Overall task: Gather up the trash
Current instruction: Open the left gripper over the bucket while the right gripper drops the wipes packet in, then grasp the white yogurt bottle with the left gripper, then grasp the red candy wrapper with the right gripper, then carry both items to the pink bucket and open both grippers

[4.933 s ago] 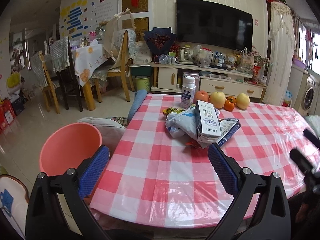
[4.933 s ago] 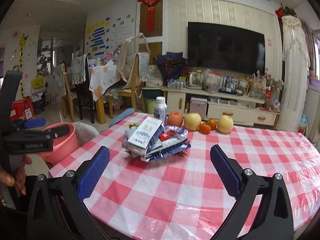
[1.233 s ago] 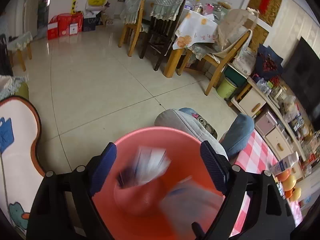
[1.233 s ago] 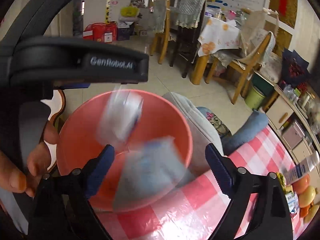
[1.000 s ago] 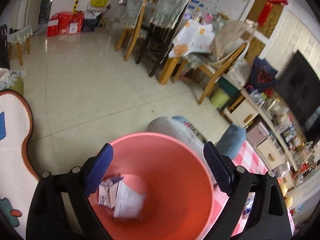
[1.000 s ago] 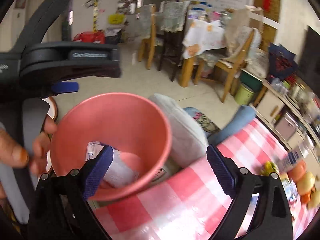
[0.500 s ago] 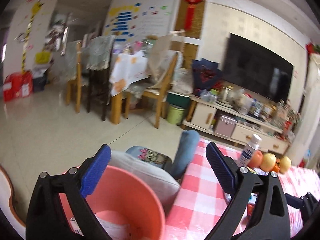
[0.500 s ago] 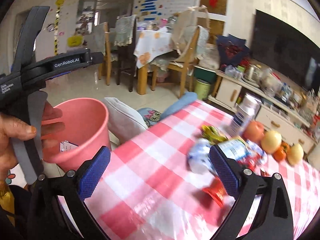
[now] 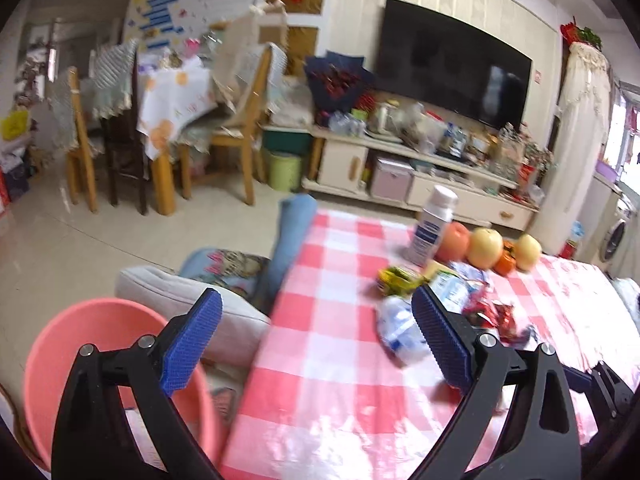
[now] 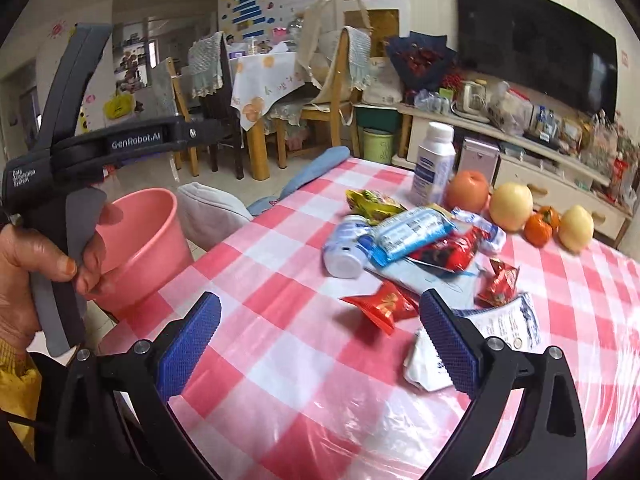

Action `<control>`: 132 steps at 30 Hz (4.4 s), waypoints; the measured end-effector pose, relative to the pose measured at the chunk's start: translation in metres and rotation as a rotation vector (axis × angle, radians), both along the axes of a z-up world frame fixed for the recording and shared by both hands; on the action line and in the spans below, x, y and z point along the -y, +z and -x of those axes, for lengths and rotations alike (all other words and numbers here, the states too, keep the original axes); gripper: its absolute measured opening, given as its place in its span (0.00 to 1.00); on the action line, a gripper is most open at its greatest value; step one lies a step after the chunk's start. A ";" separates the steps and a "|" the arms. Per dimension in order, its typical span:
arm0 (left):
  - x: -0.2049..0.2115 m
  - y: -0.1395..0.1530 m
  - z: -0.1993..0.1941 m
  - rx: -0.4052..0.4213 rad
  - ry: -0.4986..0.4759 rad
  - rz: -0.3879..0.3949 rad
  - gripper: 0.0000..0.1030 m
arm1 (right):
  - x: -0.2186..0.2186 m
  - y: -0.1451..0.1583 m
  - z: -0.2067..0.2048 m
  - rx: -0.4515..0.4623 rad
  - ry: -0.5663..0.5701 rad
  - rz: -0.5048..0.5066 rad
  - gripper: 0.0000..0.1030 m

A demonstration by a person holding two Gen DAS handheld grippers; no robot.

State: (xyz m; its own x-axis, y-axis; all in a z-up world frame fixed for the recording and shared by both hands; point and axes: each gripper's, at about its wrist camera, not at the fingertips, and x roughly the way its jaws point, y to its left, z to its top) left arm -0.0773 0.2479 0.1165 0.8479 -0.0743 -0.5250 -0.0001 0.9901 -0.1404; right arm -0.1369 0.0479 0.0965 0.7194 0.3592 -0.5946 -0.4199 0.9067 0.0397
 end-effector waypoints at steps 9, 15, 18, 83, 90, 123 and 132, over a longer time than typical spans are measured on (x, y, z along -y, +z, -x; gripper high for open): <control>0.046 -0.022 -0.018 -0.087 -0.114 -0.027 0.93 | 0.042 0.006 -0.011 -0.020 -0.057 -0.057 0.95; 0.062 -0.034 -0.030 -0.144 -0.130 0.001 0.93 | 0.072 0.016 -0.021 -0.022 -0.115 -0.089 0.95; 0.075 -0.041 -0.037 -0.176 -0.153 0.011 0.93 | 0.089 0.020 -0.025 -0.023 -0.146 -0.103 0.95; 0.104 -0.099 -0.105 -0.376 -0.142 0.074 0.62 | 0.166 -0.058 -0.163 -0.264 -0.308 -0.087 0.35; 0.098 -0.084 -0.094 -0.332 -0.138 0.092 0.62 | 0.165 -0.038 -0.152 -0.189 -0.274 -0.155 0.35; -0.008 -0.009 -0.030 -0.132 0.203 0.153 0.62 | -0.015 0.018 -0.073 -0.173 0.118 -0.189 0.35; -0.076 0.005 -0.004 -0.096 0.399 0.186 0.62 | -0.123 0.034 -0.052 -0.156 0.306 -0.150 0.35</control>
